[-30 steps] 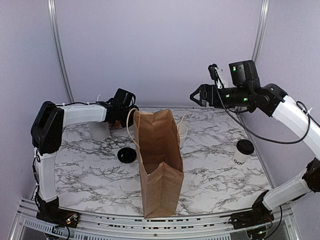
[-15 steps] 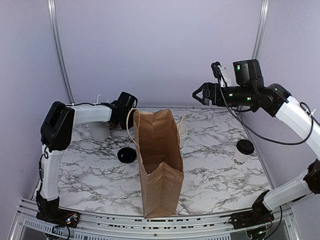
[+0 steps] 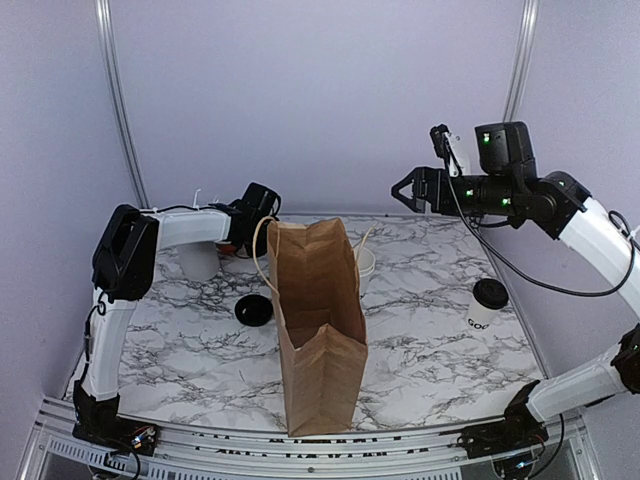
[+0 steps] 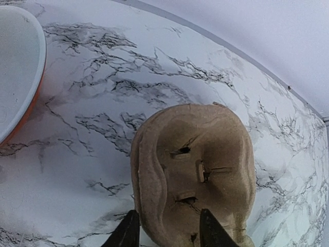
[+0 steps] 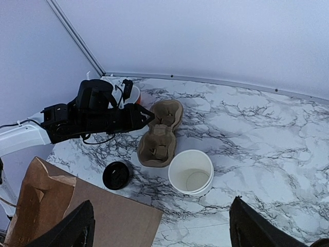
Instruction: Pack the takeout coffee
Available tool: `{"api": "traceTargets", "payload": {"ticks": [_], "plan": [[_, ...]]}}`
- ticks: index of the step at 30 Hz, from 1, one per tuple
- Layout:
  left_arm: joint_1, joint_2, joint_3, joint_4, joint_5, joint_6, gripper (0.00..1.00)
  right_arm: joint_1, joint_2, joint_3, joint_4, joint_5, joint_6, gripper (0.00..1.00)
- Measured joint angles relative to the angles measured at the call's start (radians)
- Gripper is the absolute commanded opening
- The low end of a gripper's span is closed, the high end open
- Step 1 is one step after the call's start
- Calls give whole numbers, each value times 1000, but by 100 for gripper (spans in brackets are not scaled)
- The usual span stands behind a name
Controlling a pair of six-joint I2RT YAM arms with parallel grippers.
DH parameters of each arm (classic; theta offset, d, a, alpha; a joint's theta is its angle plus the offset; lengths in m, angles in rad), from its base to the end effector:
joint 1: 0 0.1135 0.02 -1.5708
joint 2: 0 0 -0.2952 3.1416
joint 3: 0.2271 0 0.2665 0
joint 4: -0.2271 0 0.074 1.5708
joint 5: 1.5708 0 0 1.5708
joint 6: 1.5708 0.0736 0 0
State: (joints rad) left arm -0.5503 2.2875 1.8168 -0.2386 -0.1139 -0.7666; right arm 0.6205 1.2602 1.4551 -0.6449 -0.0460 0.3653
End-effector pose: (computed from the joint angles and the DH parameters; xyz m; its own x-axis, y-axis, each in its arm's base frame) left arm 0.5023 -0.2984 0.1760 -0.7093 -0.3734 -0.5979 -0.0638 0.8787 -0.4731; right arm 0.2468 0.1805 0.4396 -0.5501 0.0455 -0.8339 -0.4475 0.8270 0.3404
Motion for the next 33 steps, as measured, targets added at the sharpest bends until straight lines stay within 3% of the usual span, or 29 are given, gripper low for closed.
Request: {"api": "traceTargets", "payload": {"ticks": [12,33], "plan": [[0,39,56,-27,-15,1,30,-4,-4,0,-6,6,0,87],[0,97,155,-114,-72,68,24,-8,-19,0,-7,5,-1,88]]}}
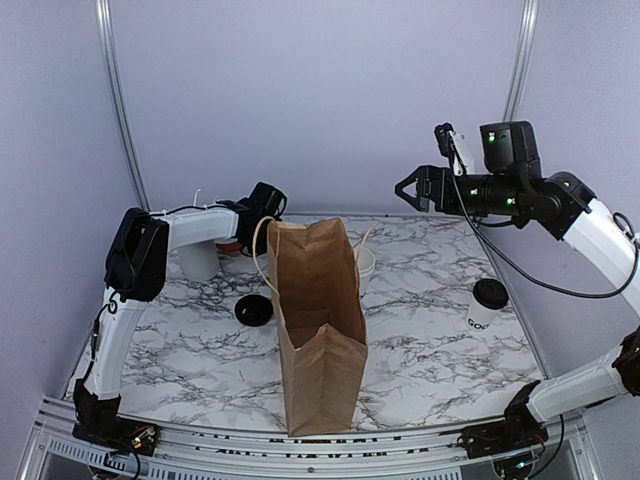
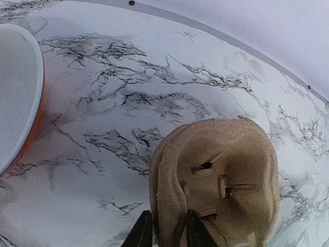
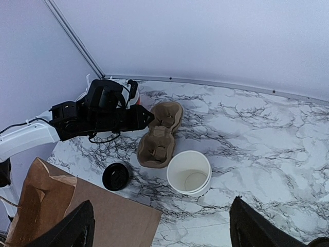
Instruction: Pack the takeout coffee
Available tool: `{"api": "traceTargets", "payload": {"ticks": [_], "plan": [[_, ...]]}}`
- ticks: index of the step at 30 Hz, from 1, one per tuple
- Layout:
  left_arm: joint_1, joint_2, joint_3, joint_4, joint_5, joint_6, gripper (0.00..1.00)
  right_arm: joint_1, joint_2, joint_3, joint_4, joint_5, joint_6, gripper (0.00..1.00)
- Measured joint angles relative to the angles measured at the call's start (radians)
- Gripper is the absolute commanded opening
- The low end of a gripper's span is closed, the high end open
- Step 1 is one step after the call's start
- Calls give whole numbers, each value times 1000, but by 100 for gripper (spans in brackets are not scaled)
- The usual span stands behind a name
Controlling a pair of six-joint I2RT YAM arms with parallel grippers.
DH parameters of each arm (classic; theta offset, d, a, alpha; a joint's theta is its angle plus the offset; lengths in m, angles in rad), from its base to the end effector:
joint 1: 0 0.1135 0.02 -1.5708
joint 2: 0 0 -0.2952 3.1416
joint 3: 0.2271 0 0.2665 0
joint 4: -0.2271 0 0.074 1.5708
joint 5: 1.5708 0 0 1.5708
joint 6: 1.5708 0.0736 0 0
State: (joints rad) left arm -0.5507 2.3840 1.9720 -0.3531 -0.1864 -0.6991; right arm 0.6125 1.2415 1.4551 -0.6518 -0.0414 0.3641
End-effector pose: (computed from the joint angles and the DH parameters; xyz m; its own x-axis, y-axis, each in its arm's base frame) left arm 0.5201 -0.3034 0.1660 -0.7094 -0.3065 -0.6347 -0.0734 0.9277 -0.3659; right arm 0.2430 0.1745 0.4439 -0.5399 0.0555 -0.8399 -0.4418 0.8307 0.3389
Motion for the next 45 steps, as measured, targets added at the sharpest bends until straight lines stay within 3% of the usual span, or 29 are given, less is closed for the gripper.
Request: {"api": "traceTargets", "payload": {"ticks": [18,26,40,45], "plan": [[-5,30,56,-56,-51,35,7,-2,-22,0,1,0,-3,88],[0,-3,-9,-42,-58,46,5,-4,-22,-1,6,-5,-3,88],[57,-51,-41,-73,61,190,5,-5,-13,-10,16,-23,-2,88],[71,-50,9,-122,85,241,21,-5,-13,-10,16,-25,-1,88]]}}
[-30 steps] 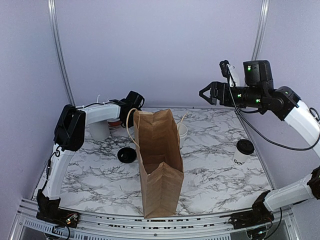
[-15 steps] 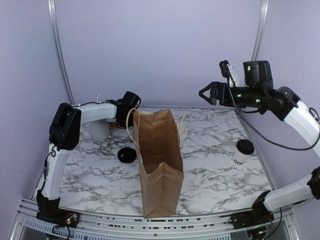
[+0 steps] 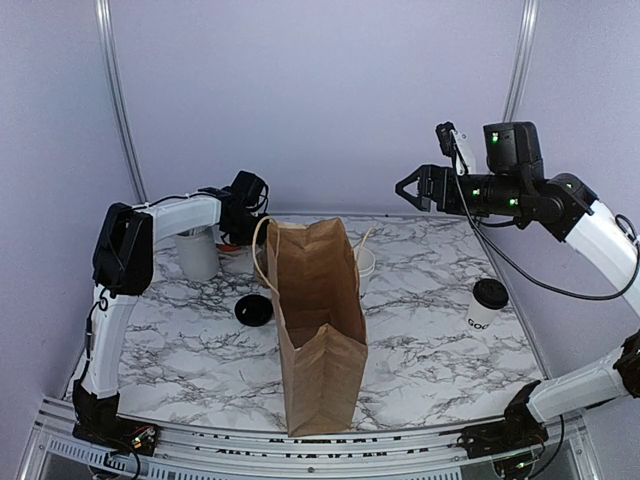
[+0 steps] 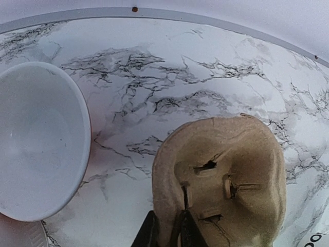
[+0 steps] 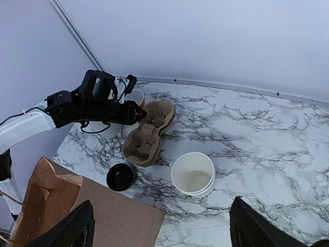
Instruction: Pack the takeout coffee
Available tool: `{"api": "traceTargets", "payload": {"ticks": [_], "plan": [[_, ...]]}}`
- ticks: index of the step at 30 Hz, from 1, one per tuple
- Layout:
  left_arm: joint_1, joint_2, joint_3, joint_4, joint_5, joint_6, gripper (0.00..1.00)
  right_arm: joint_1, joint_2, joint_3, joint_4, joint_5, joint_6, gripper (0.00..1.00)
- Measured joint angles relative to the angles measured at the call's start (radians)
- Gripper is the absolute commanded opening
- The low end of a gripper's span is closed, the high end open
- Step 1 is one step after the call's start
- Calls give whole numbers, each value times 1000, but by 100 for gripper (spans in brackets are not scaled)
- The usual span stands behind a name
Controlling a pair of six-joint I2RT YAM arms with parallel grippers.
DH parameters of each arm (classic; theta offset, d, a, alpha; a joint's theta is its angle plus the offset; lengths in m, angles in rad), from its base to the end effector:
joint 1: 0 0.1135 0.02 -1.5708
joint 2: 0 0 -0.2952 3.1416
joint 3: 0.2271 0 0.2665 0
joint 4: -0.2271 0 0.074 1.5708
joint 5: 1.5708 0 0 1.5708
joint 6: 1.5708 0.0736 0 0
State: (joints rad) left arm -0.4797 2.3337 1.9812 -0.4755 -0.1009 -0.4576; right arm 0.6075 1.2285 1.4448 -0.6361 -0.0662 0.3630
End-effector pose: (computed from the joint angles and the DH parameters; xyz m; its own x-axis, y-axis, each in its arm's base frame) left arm 0.5250 -0.2648 0.1851 -0.7624 -0.0989 -0.6395 0.0690 0.9702 -0.2323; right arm 0.2405 0.1731 0.4458 -0.5327 0.0612 -0.8441 -0.4600 0.8163 0.3495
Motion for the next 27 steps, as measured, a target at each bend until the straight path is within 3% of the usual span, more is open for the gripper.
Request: {"api": "traceTargets", "payload": {"ticks": [3,7,13,27], "plan": [[2,0,22,-16,7,23,33,0,0,0,0,0,2,88],[2,0,32,-27,17,30,41,0,0,0,0,-1,2,88],[1,-7,11,-31,25,24,42,0,0,0,0,-2,2,88],[-42,-183,-261,-14,16,-77,41,0,9,-27,0,-4,2,88]]}}
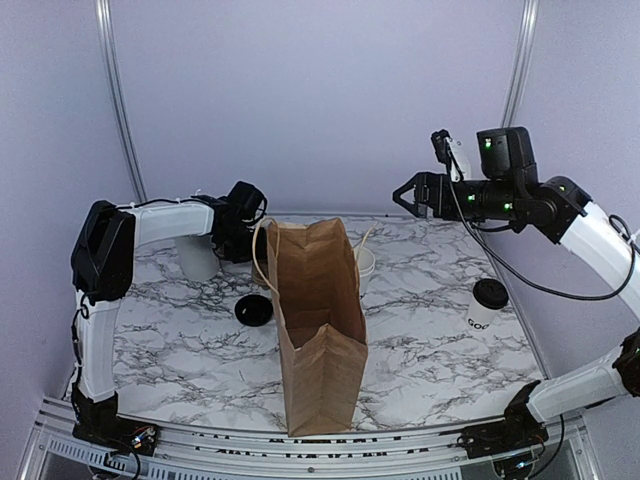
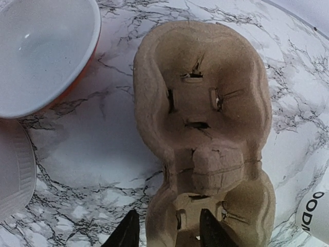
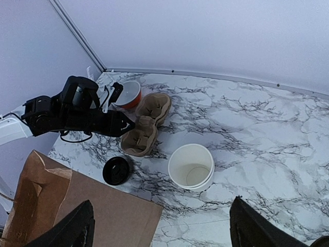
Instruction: Pack the takeout coffee
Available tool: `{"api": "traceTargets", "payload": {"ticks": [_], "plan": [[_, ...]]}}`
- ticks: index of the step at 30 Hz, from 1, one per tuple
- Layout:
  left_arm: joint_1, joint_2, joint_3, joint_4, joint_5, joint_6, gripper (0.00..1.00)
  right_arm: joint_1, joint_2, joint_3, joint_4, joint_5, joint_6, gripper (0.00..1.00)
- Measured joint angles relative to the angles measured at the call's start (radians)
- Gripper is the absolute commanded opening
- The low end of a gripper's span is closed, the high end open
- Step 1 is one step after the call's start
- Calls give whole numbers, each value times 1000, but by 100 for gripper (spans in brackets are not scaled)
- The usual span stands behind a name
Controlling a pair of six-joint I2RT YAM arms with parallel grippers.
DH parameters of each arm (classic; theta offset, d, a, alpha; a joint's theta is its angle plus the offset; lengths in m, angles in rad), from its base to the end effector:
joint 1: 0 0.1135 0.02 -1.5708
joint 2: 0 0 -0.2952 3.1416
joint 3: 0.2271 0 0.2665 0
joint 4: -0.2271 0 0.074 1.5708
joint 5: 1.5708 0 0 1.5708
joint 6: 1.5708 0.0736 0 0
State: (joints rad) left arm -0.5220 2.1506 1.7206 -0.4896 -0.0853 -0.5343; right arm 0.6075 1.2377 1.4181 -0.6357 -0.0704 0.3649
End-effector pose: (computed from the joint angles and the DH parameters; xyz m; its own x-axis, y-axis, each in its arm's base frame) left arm 0.4643 -0.2599 0.1896 -0.8235 -0.1116 -0.5562 0.0380 0.9674 -0.2504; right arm 0.2438 0.1758 0.4333 -0.5590 0.0449 -0.8280 -0.4515 0.8210 0.3494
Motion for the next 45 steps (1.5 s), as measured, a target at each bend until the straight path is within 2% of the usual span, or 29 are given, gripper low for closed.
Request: {"api": "traceTargets", "payload": {"ticks": [19,26,45], "plan": [[-8,-5,-37,34,-2,-42,30,0,0,-30,6,0,-3,88],[-8,-5,-41,36,-2,-40,22,0,-1,-30,8,0,-3,88],[-19,-5,-47,36,-15,-38,25,0,-1,-31,14,0,-4,88]]}}
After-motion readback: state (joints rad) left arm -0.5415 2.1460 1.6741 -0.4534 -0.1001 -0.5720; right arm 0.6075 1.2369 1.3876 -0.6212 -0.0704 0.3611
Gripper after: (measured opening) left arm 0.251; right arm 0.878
